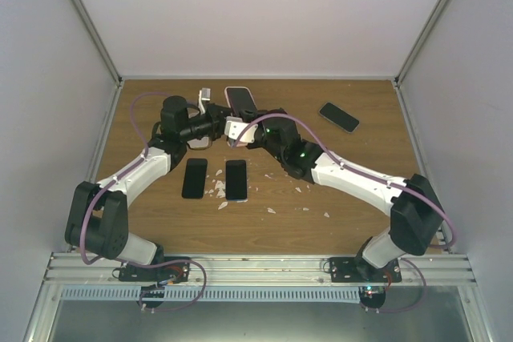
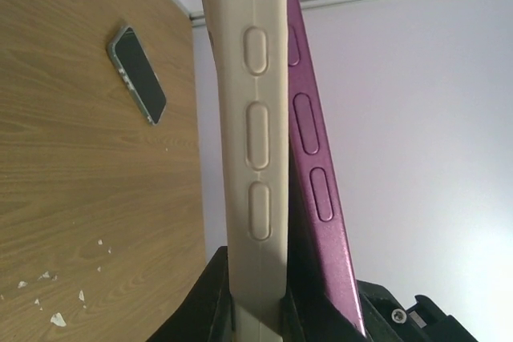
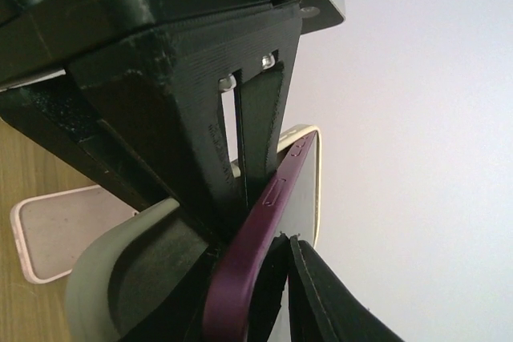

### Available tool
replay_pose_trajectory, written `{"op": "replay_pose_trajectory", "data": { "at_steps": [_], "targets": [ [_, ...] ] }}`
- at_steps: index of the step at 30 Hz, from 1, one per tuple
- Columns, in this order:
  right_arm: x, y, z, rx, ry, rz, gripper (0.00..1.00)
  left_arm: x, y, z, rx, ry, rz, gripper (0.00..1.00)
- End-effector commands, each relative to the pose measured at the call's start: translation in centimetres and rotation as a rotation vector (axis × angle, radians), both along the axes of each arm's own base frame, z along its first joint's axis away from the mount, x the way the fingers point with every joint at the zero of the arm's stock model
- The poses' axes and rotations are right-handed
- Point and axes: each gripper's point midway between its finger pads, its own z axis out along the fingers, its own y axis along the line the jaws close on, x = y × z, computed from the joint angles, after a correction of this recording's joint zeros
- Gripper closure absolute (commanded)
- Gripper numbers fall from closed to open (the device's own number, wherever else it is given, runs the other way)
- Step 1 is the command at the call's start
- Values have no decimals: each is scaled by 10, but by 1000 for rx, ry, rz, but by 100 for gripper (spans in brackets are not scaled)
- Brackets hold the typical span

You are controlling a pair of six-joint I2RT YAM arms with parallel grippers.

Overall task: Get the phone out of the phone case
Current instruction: Remove the phone case from the phone, then place the phone at the center of the board.

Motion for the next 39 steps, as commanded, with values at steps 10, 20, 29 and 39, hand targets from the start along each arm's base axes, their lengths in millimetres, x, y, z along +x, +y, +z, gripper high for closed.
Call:
{"op": "replay_pose_trajectory", "data": {
  "at_steps": [10, 20, 29, 39],
  "targets": [
    [23, -42, 45, 149, 74, -146, 99, -29, -22, 10, 38, -102, -165, 100],
    [-10, -48, 82, 235, 194, -55, 99, -13, -5, -1, 125, -112, -78, 100],
    [-33, -66, 105, 278, 248, -16, 99, -6, 19, 0, 162, -136, -10, 100],
    [-51, -97, 110, 454, 431, 17, 100, -4, 45, 20, 233, -260, 55, 100]
  ]
}}
